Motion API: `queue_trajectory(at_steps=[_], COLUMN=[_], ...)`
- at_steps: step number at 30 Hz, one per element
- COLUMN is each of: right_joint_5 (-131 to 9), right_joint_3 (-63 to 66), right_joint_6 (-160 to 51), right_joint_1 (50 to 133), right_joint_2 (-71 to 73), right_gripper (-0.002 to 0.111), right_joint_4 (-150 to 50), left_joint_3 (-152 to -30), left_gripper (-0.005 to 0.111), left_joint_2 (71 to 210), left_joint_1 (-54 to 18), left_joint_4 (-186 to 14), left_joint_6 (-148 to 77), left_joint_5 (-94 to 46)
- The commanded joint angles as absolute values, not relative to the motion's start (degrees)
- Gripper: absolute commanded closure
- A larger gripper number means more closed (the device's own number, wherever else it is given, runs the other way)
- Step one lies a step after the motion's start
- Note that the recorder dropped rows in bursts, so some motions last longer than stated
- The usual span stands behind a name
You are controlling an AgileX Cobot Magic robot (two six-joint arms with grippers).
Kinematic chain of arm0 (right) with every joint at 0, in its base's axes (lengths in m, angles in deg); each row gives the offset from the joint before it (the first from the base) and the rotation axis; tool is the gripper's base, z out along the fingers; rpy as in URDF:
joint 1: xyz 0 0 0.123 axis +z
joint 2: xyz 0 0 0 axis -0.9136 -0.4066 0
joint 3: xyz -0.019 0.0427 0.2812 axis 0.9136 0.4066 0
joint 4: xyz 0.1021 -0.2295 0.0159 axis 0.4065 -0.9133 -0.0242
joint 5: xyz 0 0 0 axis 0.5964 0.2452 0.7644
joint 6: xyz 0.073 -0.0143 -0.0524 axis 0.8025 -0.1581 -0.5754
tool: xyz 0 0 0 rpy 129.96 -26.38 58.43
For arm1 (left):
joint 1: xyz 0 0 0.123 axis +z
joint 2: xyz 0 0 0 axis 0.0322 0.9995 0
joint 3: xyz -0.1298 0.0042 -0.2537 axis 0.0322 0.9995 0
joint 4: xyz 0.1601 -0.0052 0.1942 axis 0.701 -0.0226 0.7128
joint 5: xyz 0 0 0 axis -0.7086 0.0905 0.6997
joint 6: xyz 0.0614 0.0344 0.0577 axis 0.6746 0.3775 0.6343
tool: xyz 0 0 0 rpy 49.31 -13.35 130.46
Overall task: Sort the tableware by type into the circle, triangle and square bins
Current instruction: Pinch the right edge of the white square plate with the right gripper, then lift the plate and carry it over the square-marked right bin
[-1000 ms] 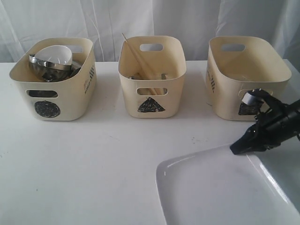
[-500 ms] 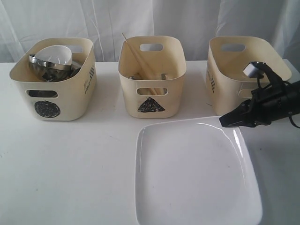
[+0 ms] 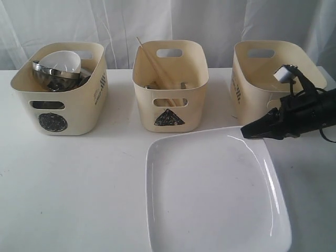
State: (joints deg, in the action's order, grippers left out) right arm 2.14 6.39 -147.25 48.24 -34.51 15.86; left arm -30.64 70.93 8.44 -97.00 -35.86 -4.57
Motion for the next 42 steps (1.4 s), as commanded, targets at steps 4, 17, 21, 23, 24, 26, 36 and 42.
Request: queue_trajectory(at_steps=[4, 17, 21, 23, 24, 26, 36, 42], right_joint_5=[6.3, 2.2, 6.0, 6.0, 5.6, 5.5, 8.9, 8.9], right_joint_3=[6.4, 7.9, 7.7, 7.5, 7.2, 6.3, 3.8, -0.6], right_joint_6=[-148.5, -145.5, -144.7, -141.3, -139.3, -134.1, -131.5, -127.0], right_joint_1=[48.3, 48.3, 48.3, 48.3, 48.3, 48.3, 48.3, 48.3], right_joint_2=[-34.0, -37.7, -35.7, -34.0, -33.2, -31.7, -26.7, -23.9], right_gripper=[0.108, 0.108, 0.108, 0.108, 0.108, 0.108, 0.108, 0.108], right_joint_4=[19.1, 16.9, 24.0, 26.2, 26.3, 24.6, 19.1, 19.7], left_joint_3=[-30.2, -30.2, -30.2, -30.2, -30.2, -30.2, -30.2, -30.2], left_gripper=[0.107, 0.107, 0.107, 0.107, 0.107, 0.107, 0.107, 0.107], left_joint_2=[70.7, 70.7, 70.7, 70.7, 70.7, 70.7, 70.7, 70.7], left_joint_1=[8.6, 8.6, 8.6, 8.6, 8.6, 8.6, 8.6, 8.6], left_joint_4=[-97.3, -97.3, -97.3, -97.3, -97.3, -97.3, -97.3, -97.3], left_joint_6=[-35.6, -35.6, -35.6, -35.6, -35.6, -35.6, -35.6, -35.6], left_joint_5=[-4.1, -4.1, -4.1, -4.1, -4.1, -4.1, -4.1, -4.1])
